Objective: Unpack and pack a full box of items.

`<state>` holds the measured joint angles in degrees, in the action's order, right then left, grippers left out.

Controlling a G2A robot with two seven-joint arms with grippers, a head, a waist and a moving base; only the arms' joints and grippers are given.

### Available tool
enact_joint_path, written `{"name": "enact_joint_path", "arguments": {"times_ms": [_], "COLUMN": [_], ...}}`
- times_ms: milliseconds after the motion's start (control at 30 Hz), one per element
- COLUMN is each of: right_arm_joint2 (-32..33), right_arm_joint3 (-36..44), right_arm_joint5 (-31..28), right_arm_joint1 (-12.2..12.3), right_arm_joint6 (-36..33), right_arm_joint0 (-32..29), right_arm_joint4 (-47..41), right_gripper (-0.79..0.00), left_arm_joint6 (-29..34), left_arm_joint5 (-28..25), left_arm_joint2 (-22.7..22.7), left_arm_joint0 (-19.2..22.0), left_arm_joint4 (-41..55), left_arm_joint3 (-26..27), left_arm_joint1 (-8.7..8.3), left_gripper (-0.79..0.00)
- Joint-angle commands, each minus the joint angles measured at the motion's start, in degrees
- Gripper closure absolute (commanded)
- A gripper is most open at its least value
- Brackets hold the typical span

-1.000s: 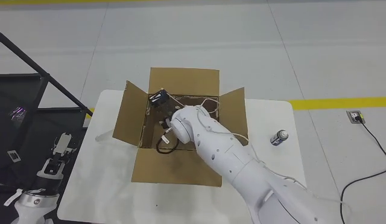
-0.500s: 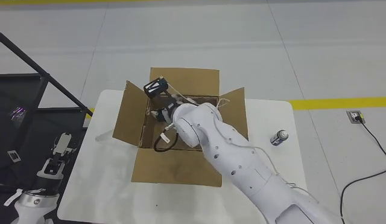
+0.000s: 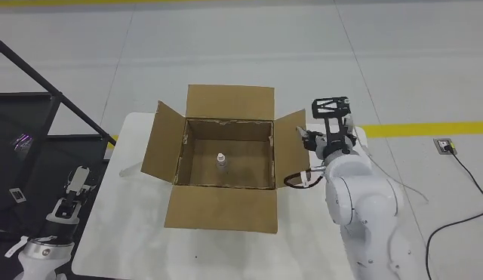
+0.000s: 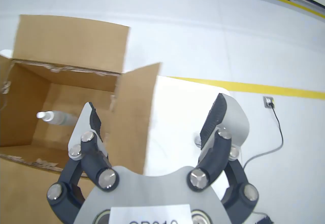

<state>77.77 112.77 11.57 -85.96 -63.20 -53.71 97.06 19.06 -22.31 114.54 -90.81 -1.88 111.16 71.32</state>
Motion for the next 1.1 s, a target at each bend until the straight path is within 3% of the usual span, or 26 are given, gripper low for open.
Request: {"name": "enact_joint_path", "arguments": {"times_ms": [0, 233, 633, 667, 733, 833, 867, 1067], "right_arm_joint2": [4.9, 14.8, 21.3, 21.4, 21.5, 21.5, 21.5, 21.3], "right_arm_joint3": [-0.7, -13.8, -34.3, -35.1, -37.3, -39.5, -39.8, -39.8], "right_arm_joint5": [0.1, -3.1, -8.4, -8.6, -8.9, -9.5, -9.7, -10.0], "right_arm_joint1": [0.4, 1.2, 2.7, 2.7, 3.0, 3.2, 3.3, 3.8], "right_arm_joint6": [-1.8, -8.9, -4.6, -4.4, -3.9, -3.2, -2.8, -2.8], "right_arm_joint0": [-1.8, 0.2, 6.6, 6.9, 7.8, 8.8, 8.9, 9.1], "right_arm_joint4": [0.1, -7.4, -14.8, -15.1, -15.5, -15.9, -16.4, -17.1], "right_gripper": [-0.785, -0.785, -0.785, -0.727, -0.489, -0.034, 0.0, 0.0], "left_arm_joint6": [0.0, 0.0, 0.0, 0.0, 0.0, 0.0, 0.0, 0.0], "left_arm_joint5": [0.0, 0.0, 0.0, 0.0, 0.0, 0.0, 0.0, 0.0], "left_arm_joint2": [0.0, 0.0, 0.0, 0.0, 0.0, 0.0, 0.0, 0.0], "left_arm_joint0": [0.0, 0.0, 0.0, 0.0, 0.0, 0.0, 0.0, 0.0], "left_arm_joint4": [0.0, 0.0, 0.0, 0.0, 0.0, 0.0, 0.0, 0.0], "left_arm_joint3": [0.0, 0.0, 0.0, 0.0, 0.0, 0.0, 0.0, 0.0], "left_arm_joint1": [0.0, 0.0, 0.0, 0.0, 0.0, 0.0, 0.0, 0.0], "left_gripper": [-0.785, -0.785, -0.785, -0.785, -0.785, -0.785, -0.785, -0.785]}}
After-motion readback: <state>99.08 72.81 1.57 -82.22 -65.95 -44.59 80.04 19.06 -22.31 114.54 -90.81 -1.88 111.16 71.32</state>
